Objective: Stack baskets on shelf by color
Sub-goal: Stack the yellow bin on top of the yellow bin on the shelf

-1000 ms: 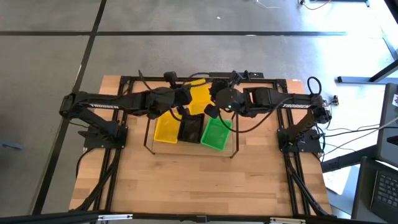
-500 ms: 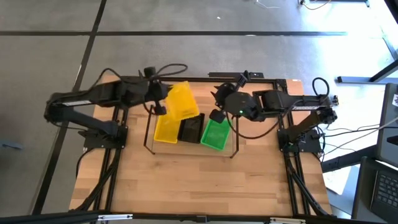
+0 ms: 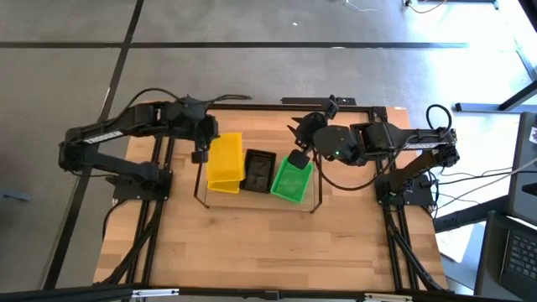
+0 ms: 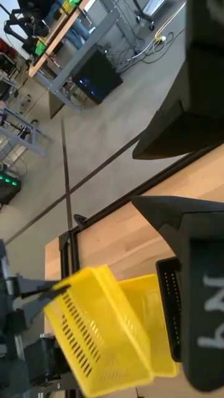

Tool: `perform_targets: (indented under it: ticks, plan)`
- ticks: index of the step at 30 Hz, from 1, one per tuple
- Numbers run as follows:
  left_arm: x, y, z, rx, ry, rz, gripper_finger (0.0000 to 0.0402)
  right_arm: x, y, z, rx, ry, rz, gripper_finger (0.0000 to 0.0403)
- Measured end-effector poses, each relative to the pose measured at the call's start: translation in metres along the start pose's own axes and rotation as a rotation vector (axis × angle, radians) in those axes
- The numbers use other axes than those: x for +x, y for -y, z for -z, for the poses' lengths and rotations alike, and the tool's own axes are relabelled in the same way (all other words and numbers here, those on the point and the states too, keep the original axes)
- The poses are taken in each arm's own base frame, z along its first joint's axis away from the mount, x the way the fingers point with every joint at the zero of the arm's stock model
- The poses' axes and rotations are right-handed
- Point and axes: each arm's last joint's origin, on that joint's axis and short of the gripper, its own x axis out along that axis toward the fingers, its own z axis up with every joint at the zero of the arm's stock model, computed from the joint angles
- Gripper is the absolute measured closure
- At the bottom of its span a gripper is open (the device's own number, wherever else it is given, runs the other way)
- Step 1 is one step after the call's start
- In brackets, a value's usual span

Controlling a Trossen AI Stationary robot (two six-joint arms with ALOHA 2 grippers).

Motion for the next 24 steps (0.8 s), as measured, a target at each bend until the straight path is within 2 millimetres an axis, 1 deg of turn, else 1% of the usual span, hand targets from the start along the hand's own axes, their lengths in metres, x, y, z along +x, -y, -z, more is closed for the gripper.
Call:
perform_targets:
  ticks: [5,9,16,19,24]
  plan:
    - [0.015,0.004,0.001,-0.022,-0.080,0.091,0.0401,0.000,0.000,0.000,0.002,-0.001,0.001,0.0298]
    - [0.032,0.007,0.000,-0.032,-0.132,0.160,0.0401,0.000,0.000,0.000,0.002,0.000,0.000,0.0298]
    - [0.064,0.012,-0.001,0.009,-0.251,0.201,0.0401,0.000,0.000,0.000,0.002,0.000,0.000,0.0298]
    - [0.074,0.014,-0.001,0.057,-0.289,0.215,0.0401,0.000,0.000,0.000,0.002,-0.001,0.000,0.0298]
    - [0.088,0.017,-0.002,0.076,-0.321,0.241,0.0401,0.000,0.000,0.000,0.002,-0.001,-0.001,0.0298]
